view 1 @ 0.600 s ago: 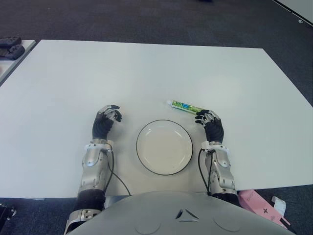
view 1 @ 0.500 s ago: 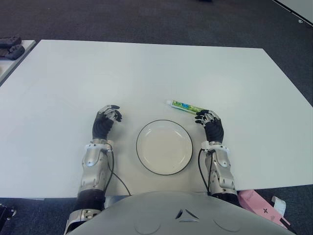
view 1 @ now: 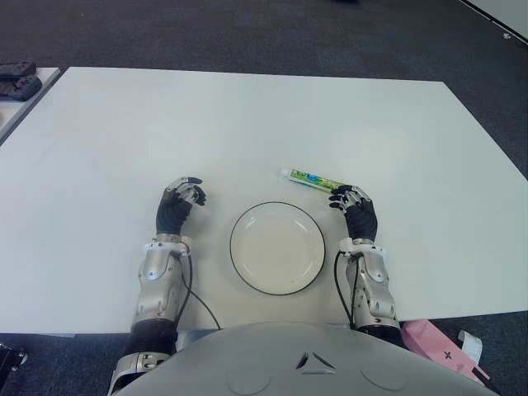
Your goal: Put the toothpaste on the table into the plate.
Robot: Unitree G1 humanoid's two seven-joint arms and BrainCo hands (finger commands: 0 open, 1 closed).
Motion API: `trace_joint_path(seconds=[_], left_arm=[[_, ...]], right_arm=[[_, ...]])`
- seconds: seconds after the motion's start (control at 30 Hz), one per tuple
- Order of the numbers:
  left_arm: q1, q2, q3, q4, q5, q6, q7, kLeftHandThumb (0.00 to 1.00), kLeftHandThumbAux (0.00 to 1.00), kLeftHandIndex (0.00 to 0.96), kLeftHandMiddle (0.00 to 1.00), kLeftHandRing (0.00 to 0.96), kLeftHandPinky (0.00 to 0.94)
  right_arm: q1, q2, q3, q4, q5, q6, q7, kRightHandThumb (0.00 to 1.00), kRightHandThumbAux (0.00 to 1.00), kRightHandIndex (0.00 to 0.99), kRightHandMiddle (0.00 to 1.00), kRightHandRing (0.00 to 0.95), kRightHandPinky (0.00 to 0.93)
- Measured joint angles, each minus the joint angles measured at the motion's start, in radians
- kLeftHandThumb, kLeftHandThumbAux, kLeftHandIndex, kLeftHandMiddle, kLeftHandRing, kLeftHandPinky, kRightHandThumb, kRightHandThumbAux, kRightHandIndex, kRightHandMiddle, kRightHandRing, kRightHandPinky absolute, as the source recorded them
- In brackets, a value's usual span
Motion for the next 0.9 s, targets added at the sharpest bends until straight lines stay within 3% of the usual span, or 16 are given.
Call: trace_joint_path(seconds=[0.4, 0.57, 0.73, 0.9], left_arm=[[0.000, -0.003, 0.000, -0.001, 0.000, 0.001, 0.000, 0.698, 0.720, 0.434, 0.611, 0.593, 0.573], [0.000, -0.009, 0.000, -0.001, 0.000, 0.001, 0.000, 0.698, 0.720, 0.434, 0.611, 0.593, 0.574], [-0.001, -0.015, 0.000, -0.001, 0.000, -0.002, 0.000, 0.698, 0.720, 0.434, 0.611, 0.596, 0.575], [-0.001, -0.020, -0.001, 0.001, 0.003, -0.011, 0.000, 0.698, 0.720, 0.434, 0.614, 0.599, 0.577]], right_arm=[[-0.002, 0.000, 0.000, 0.019, -0.035, -0.044, -0.001, 0.707, 0.724, 0.430, 0.502, 0.494, 0.490], [-0.007, -0.001, 0.002, 0.029, -0.109, -0.084, -0.044, 0.708, 0.724, 0.430, 0.497, 0.487, 0.473], [-0.058, -0.008, -0.005, 0.022, -0.170, -0.092, -0.091, 0.709, 0.724, 0.430, 0.492, 0.481, 0.451], [-0.157, -0.048, -0.032, 0.066, -0.216, -0.125, -0.121, 0.709, 0.725, 0.431, 0.490, 0.482, 0.456]])
